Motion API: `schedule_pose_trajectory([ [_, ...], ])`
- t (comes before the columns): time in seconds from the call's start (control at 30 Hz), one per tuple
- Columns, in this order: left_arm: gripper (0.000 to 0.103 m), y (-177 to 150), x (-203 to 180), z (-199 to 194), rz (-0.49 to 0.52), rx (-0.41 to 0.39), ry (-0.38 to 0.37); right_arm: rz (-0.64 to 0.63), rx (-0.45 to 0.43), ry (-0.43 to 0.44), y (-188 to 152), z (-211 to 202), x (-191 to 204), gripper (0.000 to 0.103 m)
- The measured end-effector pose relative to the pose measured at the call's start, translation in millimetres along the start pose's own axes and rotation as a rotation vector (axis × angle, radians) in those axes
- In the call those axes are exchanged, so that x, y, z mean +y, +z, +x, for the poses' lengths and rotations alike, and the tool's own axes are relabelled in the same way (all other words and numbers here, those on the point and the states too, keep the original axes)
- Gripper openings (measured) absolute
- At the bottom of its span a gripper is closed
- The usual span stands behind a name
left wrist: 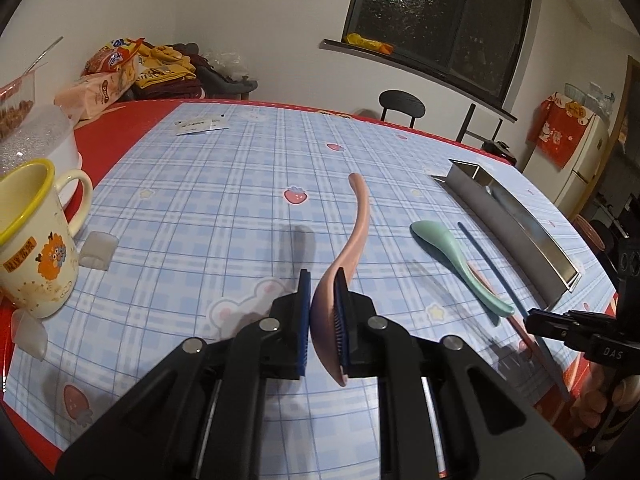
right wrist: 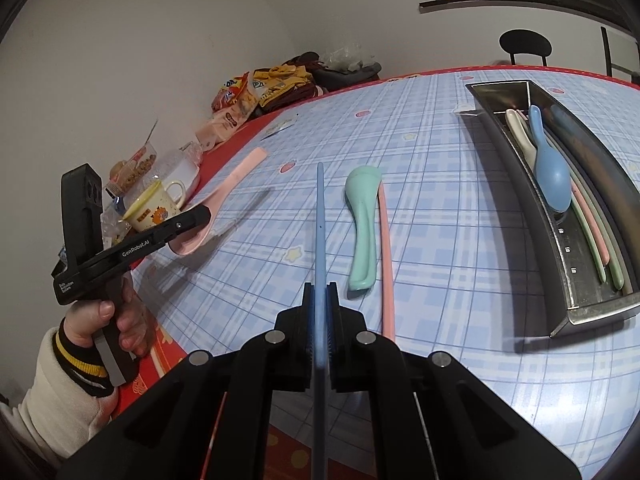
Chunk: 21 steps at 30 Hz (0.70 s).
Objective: Organize utensils
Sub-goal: 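Carry the pink spoon and blue chopstick into the steel tray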
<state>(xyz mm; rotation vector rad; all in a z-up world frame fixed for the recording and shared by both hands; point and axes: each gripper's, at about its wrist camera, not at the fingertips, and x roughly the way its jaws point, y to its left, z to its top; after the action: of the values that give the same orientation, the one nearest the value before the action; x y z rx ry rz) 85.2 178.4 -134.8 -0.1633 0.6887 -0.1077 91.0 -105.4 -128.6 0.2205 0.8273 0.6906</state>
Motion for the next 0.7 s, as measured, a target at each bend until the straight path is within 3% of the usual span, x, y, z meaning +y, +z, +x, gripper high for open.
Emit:
schedule_pose_trajectory([
  [0.27, 0.015, 2, -3, 4, 0.003, 0.027, 0.026, 0.024, -0.04, 0.032, 1, -11, -5, 0.006],
  [0.47, 0.015, 23, -30, -17, -0.008, -0.02, -0.037, 0.073, -0.078, 0.11, 12, -32, -17, 0.006],
  [0.7, 0.015, 55, -89, -18, -0.008, -0.06, -0.123, 0.049, -0.178, 0.077, 55, -68, -47, 0.006],
])
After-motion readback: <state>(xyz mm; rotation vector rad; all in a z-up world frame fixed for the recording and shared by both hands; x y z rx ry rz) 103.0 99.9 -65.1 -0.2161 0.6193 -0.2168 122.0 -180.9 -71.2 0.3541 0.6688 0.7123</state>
